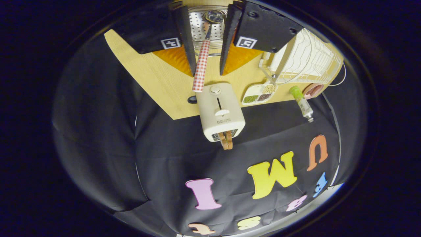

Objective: Take the plate from the dish rack, then take the spoon from the basket and place it into the plate.

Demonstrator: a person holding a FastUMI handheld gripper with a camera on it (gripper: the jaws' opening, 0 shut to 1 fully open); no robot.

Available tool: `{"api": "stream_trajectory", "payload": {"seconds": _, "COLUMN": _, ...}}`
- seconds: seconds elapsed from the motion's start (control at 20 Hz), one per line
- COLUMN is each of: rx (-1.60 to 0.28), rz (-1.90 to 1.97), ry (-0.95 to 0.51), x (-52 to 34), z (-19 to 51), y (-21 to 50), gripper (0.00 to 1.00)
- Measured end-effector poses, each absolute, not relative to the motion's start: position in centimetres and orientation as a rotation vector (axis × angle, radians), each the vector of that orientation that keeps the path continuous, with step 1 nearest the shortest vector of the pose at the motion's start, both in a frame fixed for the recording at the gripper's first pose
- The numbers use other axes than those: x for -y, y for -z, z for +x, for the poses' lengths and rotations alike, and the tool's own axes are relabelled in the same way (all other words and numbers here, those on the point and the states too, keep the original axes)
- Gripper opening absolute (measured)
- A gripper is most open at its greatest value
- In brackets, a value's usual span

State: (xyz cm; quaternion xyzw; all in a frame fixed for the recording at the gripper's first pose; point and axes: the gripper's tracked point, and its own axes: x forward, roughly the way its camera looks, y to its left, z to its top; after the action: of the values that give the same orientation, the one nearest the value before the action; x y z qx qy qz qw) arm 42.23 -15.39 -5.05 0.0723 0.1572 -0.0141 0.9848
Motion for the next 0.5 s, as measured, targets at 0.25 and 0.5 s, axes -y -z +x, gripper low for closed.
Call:
{"api": "stream_trajectory", "payload": {"seconds": 0.25, "rx": -0.234, "rz": 0.214, "ry": 0.014, "x": 14.7, "z": 40.9, "y": 3.3, "gripper": 0.15}}
{"api": "stream_trajectory", "payload": {"seconds": 0.5, "rx": -0.088, "rz": 0.127, "ry": 0.048, "x": 14.9, "z": 38.5, "y": -1.5, "gripper": 0.15}}
